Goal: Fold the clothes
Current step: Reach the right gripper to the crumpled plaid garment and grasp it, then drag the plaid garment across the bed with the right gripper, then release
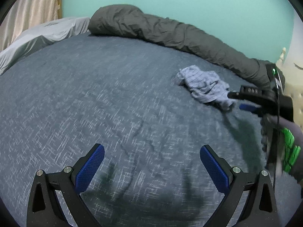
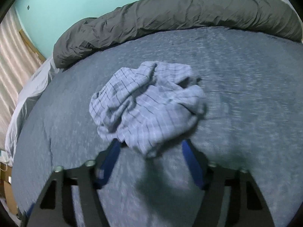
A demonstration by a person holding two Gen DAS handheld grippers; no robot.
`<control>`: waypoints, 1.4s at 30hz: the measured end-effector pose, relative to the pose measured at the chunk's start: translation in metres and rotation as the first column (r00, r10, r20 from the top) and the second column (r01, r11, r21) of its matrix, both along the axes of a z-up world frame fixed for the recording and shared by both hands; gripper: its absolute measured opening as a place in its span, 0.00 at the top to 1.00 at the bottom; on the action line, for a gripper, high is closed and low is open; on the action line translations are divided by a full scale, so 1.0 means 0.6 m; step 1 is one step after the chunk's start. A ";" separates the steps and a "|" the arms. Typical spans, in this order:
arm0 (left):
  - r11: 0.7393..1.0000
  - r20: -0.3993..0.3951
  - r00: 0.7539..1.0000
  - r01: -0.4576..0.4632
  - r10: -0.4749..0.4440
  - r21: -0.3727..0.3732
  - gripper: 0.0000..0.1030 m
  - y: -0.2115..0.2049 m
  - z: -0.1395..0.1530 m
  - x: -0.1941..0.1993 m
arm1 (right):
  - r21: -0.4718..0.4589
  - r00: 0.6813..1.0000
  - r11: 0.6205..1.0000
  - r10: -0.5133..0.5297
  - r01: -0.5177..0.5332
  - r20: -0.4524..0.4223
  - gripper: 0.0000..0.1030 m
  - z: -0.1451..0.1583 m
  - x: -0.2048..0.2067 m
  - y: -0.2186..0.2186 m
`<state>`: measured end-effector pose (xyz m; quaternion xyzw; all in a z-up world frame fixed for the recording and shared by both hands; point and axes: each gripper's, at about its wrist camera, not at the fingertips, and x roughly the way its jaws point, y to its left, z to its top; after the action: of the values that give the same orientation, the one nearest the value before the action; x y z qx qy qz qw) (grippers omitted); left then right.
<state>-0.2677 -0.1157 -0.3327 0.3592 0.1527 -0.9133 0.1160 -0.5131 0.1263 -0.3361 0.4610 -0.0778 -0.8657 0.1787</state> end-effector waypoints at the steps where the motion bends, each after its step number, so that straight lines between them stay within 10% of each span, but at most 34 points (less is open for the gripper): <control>1: 1.000 0.003 1.000 -0.005 0.005 0.002 0.00 -0.001 -0.001 -0.001 | 0.001 1.000 1.000 0.001 -0.001 0.004 0.55 -0.005 -0.008 -0.005; 7: 1.000 -0.005 1.000 -0.009 0.009 -0.013 0.00 0.003 0.000 -0.004 | 0.004 1.000 1.000 -0.002 0.002 -0.011 0.95 -0.002 -0.017 -0.002; 22: 0.999 -0.030 0.998 0.048 -0.049 -0.017 0.00 0.039 0.025 0.017 | -0.032 0.978 0.993 0.102 -0.110 -0.182 0.97 0.204 0.211 0.128; 32: 0.995 -0.036 0.994 0.099 -0.100 -0.027 0.00 0.074 0.040 0.050 | -0.082 0.996 0.993 0.084 -0.086 -0.024 0.97 0.103 0.432 0.202; 42: 0.986 -0.019 0.986 0.163 -0.163 -0.034 0.00 0.116 0.026 0.064 | -0.006 0.990 0.993 -0.121 0.122 0.075 0.96 0.019 0.490 0.266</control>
<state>-0.2290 -0.0462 -0.3170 0.3586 0.1092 -0.9260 0.0452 -0.2189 0.2861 -0.3247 0.4865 -0.1167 -0.8568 0.1251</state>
